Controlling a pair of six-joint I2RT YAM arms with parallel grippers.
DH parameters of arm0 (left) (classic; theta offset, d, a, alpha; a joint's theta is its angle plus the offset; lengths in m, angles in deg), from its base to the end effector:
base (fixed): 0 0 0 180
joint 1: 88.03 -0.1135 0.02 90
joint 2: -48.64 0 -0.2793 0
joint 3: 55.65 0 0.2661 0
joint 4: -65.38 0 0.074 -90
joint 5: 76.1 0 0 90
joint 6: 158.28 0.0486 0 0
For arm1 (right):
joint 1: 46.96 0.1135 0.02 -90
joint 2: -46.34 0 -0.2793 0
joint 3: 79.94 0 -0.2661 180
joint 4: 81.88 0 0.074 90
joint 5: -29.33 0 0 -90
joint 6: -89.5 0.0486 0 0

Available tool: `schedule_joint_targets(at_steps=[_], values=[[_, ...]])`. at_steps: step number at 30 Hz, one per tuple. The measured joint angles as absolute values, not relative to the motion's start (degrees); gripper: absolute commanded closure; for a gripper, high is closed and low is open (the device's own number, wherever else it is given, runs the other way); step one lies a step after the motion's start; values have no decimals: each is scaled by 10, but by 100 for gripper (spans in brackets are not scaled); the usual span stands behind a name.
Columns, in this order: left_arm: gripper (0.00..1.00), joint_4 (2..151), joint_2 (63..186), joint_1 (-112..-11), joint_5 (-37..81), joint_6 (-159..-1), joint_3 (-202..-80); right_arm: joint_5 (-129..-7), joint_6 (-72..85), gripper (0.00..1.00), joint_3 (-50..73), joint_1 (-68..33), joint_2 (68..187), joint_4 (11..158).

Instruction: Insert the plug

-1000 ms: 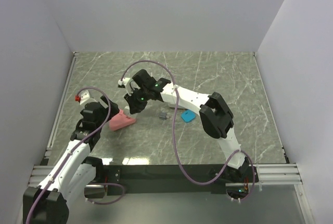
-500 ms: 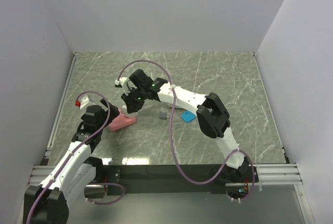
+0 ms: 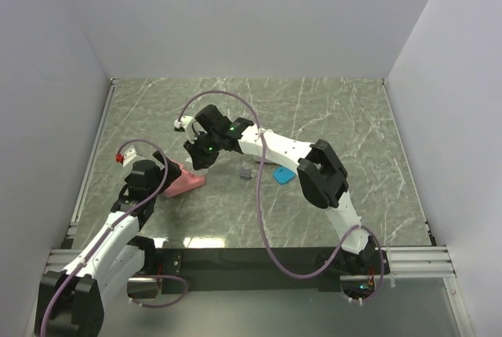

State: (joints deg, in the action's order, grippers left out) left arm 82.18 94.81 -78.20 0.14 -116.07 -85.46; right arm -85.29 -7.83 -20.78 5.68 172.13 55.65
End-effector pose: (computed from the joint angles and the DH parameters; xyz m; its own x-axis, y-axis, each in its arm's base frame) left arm 0.1827 -0.0199 0.1737 -0.3396 -0.6713 -0.6588 -0.4196 0.7350 -0.5327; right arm 0.3046 0.4323 0.2301 -0.3292 -0.6223 -0.7102 -0.9433 0.2503 0.2179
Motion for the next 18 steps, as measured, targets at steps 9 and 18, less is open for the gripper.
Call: schedule_joint_targets(at_steps=[9, 18], values=[[3, 812, 965, -782, 6, -1161, -852, -843, -76, 100, -183, 57, 1705, 562], [3, 810, 965, -782, 6, -1161, -850, -847, -66, 100, -156, 58, 1689, 581]])
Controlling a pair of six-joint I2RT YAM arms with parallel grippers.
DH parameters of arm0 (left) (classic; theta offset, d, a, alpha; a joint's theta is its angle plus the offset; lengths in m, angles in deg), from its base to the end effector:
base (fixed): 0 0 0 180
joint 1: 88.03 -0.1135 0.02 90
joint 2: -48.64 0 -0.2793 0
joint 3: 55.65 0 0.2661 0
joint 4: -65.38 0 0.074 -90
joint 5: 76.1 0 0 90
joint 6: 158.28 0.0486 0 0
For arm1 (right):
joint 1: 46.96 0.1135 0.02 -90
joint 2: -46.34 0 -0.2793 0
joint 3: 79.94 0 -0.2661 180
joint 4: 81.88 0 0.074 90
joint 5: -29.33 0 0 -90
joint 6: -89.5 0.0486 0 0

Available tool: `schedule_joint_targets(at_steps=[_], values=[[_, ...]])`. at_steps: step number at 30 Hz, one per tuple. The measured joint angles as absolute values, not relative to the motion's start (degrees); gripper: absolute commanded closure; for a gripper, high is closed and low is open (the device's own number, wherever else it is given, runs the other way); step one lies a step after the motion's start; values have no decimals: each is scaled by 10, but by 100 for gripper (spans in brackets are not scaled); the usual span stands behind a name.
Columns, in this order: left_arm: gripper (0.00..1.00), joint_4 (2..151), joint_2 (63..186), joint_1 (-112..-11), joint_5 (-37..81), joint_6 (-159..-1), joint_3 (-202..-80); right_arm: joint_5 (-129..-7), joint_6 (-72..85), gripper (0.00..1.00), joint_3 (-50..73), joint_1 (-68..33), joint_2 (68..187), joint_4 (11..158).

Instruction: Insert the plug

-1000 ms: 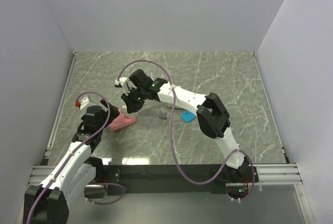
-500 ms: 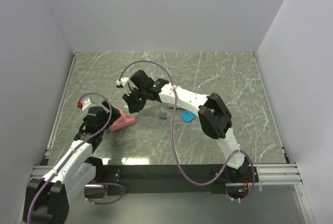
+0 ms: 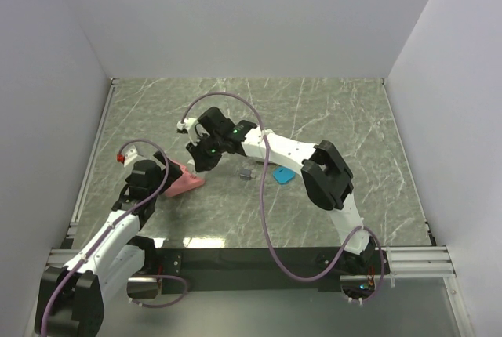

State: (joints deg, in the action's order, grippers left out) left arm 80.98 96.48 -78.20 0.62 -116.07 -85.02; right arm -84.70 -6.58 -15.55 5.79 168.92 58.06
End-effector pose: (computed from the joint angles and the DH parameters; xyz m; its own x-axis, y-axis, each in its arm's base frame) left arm 0.1846 -0.0207 0.1683 -0.3551 -0.6701 -0.6518 -0.4232 0.7370 -0.5271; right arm 0.2961 0.4221 0.2299 -0.3456 -0.6143 -0.7093 -0.9369 0.2683 0.2241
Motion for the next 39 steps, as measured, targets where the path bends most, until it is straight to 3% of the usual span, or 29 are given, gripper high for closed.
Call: schedule_joint_targets(at_steps=[39], values=[[3, 789, 988, -782, 32, -1156, -848, -853, -29, 100, -124, 72, 1668, 582]])
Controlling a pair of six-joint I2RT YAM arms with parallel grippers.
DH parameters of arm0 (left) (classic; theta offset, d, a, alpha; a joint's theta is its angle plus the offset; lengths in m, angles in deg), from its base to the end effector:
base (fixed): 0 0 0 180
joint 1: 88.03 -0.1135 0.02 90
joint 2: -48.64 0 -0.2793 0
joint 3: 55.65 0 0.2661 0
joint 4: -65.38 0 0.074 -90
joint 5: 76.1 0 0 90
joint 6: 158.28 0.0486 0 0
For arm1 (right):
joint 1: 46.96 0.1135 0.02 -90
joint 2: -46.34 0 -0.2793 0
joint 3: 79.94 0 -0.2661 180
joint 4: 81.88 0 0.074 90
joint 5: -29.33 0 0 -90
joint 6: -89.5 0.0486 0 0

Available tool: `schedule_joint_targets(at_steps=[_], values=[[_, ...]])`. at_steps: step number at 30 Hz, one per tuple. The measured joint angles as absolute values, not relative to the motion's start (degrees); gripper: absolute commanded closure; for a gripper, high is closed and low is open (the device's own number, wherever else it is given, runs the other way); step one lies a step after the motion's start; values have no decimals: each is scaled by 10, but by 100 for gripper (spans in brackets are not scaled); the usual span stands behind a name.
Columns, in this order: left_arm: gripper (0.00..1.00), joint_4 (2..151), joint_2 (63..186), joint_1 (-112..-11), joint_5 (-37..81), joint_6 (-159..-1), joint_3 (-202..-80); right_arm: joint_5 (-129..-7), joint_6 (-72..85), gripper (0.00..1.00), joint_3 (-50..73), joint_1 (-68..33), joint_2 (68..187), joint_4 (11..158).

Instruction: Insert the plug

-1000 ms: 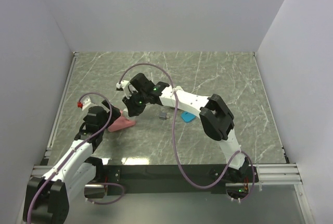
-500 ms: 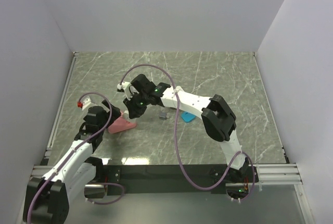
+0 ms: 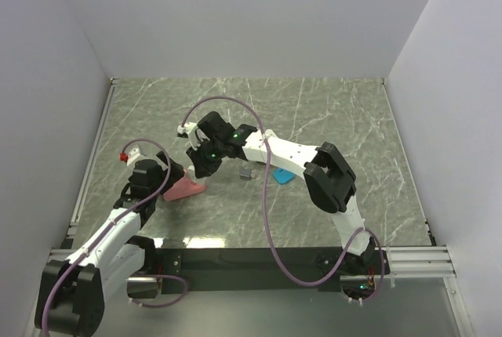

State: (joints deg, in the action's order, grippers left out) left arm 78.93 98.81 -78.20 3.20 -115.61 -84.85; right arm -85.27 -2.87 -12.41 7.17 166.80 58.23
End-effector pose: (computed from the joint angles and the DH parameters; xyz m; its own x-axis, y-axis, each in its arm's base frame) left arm 0.1887 -0.0235 0.1638 -0.3910 -0.6655 -0.6358 -0.3990 0.7451 -0.5345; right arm 0.2791 0.4206 0.2296 -0.3970 -0.6132 -0.6829 -0.9176 0.2814 0.2808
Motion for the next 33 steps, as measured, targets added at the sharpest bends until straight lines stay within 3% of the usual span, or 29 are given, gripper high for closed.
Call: schedule_joint_targets(at_steps=[33], values=[[3, 790, 1009, -783, 40, -1155, -849, -826, -20, 100, -144, 87, 1673, 560]])
